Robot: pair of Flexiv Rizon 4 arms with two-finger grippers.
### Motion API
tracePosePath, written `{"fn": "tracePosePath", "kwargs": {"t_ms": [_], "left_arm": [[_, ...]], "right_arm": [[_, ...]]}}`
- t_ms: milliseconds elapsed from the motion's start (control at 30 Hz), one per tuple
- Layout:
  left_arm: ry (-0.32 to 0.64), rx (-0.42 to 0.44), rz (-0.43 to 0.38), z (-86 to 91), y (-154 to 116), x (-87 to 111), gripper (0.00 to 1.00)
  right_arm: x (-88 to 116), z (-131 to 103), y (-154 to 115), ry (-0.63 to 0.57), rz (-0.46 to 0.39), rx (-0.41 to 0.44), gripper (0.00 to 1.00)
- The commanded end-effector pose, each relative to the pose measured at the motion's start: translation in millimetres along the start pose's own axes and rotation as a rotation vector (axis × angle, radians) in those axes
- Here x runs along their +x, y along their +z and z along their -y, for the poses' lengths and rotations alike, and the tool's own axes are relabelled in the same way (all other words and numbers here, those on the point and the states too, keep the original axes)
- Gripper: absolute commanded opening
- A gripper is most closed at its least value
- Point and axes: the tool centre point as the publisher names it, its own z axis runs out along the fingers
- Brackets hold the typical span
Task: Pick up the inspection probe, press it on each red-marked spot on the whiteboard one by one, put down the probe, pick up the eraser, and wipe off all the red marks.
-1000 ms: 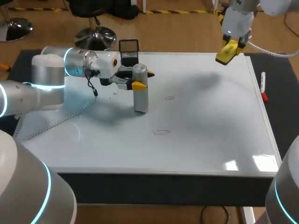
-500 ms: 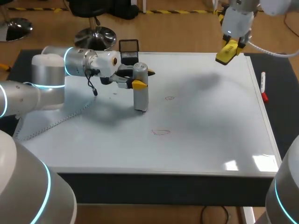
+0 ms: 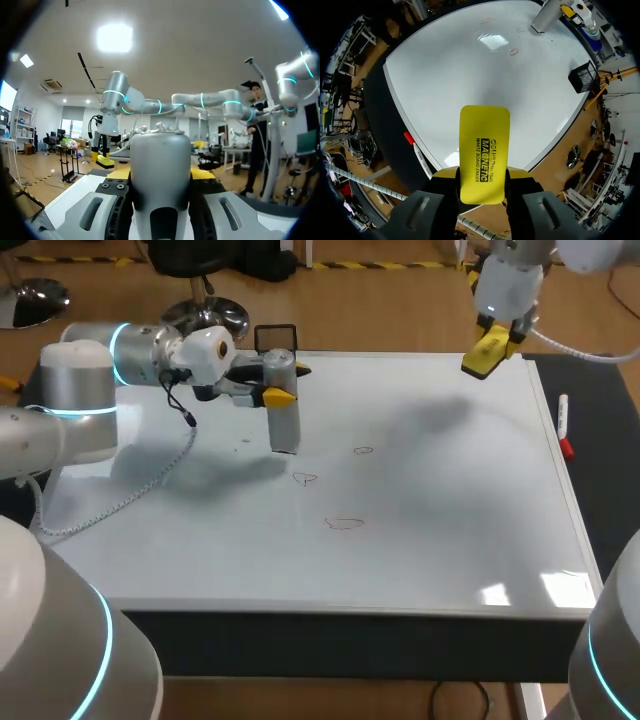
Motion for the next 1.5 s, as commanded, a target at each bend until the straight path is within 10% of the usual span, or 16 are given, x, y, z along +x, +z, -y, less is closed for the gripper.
{"fn": "tracePosePath", "kwargs": {"t_ms": [33, 767, 1500], "left_arm": [[0.016, -0.027, 0.044, 13.9, -23, 2.6, 0.0], [0.09, -0.058, 0.259, 51.8, -154, -43.2, 0.0], [0.088, -0.039, 0.334, 52.8, -186, -45.6, 0.0]], "right_arm": [[0, 1, -1, -0.002, -0.004, 0.002, 0.0], [0, 1, -1, -0.002, -0.004, 0.002, 0.0], [0, 1, -1, -0.002, -0.004, 0.002, 0.0]]}}
